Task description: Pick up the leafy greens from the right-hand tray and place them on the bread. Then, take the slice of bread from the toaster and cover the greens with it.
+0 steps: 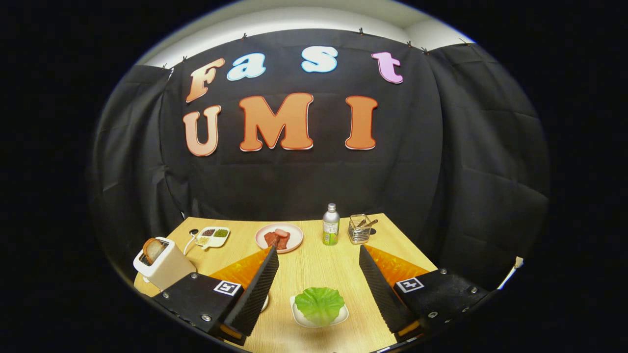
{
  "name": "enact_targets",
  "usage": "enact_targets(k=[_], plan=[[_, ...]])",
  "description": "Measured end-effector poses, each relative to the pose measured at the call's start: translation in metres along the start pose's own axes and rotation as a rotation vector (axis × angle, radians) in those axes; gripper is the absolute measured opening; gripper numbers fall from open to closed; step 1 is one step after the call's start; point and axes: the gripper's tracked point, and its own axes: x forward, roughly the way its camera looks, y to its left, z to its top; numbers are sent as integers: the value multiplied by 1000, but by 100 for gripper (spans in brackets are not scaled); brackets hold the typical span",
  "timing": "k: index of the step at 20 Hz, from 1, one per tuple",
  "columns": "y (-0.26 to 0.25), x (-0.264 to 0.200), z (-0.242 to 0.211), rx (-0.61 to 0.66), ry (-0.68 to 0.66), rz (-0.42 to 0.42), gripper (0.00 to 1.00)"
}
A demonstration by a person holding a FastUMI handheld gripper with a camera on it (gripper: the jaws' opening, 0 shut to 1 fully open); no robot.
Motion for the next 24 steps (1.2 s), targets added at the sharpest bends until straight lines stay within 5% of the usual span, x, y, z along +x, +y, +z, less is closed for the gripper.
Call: enact_targets(k=[24], plan=[[-5,94,-216,-148,835,48,100]])
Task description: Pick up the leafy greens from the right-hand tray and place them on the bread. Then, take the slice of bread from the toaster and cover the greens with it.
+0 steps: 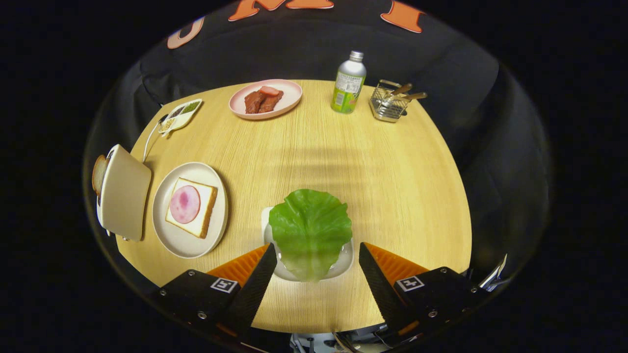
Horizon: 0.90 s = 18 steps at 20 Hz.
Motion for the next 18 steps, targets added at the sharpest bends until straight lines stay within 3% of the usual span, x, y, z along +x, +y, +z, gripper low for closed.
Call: enact_targets(k=[7,16,18], plan=[[2,49,-10,-13,125,5,100],[11,70,-13,-17,186,21,100],[13,72,-15,-22,193,23,88]])
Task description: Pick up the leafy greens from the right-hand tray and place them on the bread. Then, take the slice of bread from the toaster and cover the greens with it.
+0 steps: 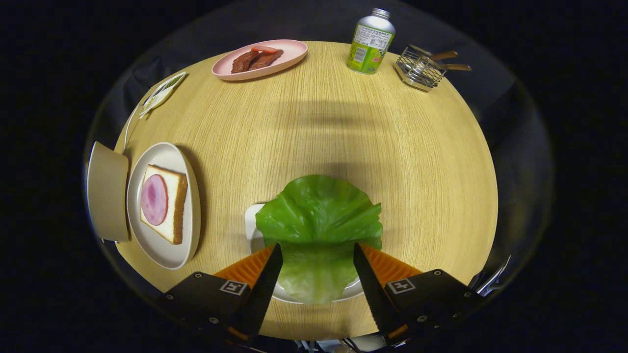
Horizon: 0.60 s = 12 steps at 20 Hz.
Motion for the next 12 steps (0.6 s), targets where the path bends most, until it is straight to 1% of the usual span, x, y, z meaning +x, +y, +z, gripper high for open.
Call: enact_targets(k=[1,2,3,6,7,8,10,11,12], plan=[[1,1,-1,-3,4,-2,84],[-1,4,-3,-5,10,-5,76],[0,7,-3,-3,15,-8,72],[2,8,-5,12,20,3,47],[3,8,-5,18,24,15,44],[4,8,-5,23,23,20,39],[1,8,-4,24,20,18,29],[-1,8,-4,31,16,13,26],[-3,8,-4,39,12,9,14]])
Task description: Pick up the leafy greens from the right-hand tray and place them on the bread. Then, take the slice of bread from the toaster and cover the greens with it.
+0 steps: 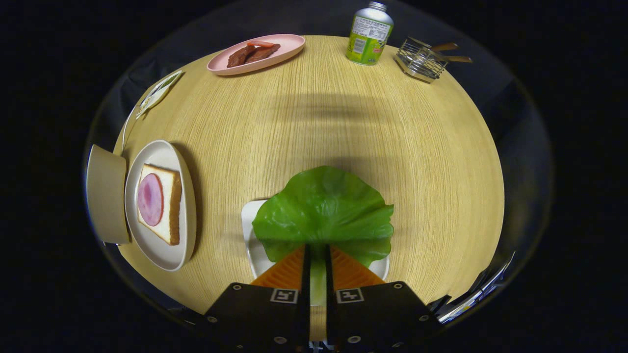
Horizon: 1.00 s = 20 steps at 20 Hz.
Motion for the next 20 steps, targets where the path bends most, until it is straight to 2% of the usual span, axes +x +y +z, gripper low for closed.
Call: enact_targets(k=[2,3,13,20], plan=[[-1,0,0,-6,-7,7,2],[-1,-1,-1,-4,-4,8,1],[1,-55,18,15,-129,46,1],[35,-102,31,-26,-212,80,1]])
